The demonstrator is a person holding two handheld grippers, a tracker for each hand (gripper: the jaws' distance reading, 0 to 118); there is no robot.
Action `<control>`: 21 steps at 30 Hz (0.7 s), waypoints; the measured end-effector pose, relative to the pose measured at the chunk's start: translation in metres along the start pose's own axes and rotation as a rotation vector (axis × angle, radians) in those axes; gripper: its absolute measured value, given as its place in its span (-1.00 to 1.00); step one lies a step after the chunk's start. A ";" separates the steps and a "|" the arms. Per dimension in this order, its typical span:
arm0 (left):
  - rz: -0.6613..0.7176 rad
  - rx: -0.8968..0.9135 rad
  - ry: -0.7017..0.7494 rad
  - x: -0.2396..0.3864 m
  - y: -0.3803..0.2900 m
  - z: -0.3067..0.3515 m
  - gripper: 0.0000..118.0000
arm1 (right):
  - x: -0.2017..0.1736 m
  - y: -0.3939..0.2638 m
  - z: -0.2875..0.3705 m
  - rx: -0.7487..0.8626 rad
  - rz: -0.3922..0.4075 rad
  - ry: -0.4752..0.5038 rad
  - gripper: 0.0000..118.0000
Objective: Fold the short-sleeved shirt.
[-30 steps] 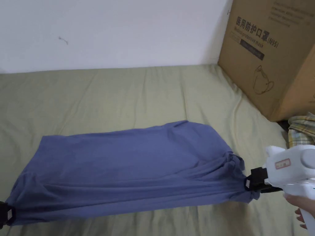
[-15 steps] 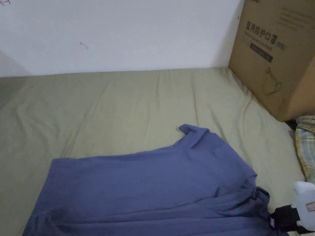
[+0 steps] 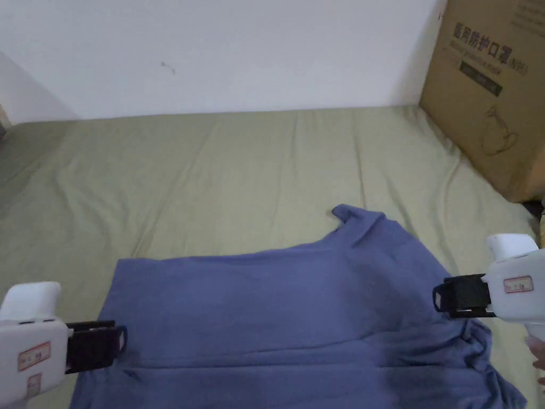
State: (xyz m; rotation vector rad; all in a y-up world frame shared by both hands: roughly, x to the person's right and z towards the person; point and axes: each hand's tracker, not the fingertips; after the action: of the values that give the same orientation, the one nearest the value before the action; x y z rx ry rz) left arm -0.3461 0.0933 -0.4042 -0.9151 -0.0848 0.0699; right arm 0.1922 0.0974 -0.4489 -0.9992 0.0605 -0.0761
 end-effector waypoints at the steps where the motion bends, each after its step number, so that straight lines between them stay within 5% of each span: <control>1: -0.005 0.003 -0.002 0.003 0.006 -0.003 -1.00 | -0.007 0.005 -0.001 0.039 0.020 0.011 -1.00; 3: -0.013 0.002 0.025 0.002 0.014 -0.014 -1.00 | -0.010 0.014 -0.006 0.042 0.024 -0.042 -1.00; 7: 0.038 -0.008 -0.024 -0.020 0.046 -0.044 -1.00 | -0.019 0.033 -0.024 0.051 0.067 0.017 -1.00; 13: 0.052 -0.142 -0.052 -0.065 0.110 -0.139 -0.98 | -0.009 0.051 -0.058 0.003 0.028 0.038 -1.00; 14: 0.081 -0.158 -0.066 -0.069 0.119 -0.154 -0.76 | -0.007 0.052 -0.065 -0.011 0.016 0.041 -1.00; 16: 0.106 -0.167 -0.038 -0.078 0.128 -0.180 0.75 | -0.004 0.053 -0.074 -0.035 0.003 0.045 -1.00; 17: 0.111 -0.177 -0.038 -0.082 0.131 -0.193 1.00 | -0.002 0.053 -0.080 -0.046 -0.004 0.048 -1.00; 21: 0.122 -0.164 -0.021 -0.089 0.144 -0.212 0.91 | 0.005 0.052 -0.098 -0.086 -0.014 0.059 -1.00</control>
State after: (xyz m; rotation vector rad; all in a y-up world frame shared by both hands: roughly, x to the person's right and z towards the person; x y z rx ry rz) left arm -0.4164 0.0049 -0.6506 -1.0833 -0.0548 0.1880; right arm 0.1908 0.0426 -0.5461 -1.0839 0.1117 -0.1168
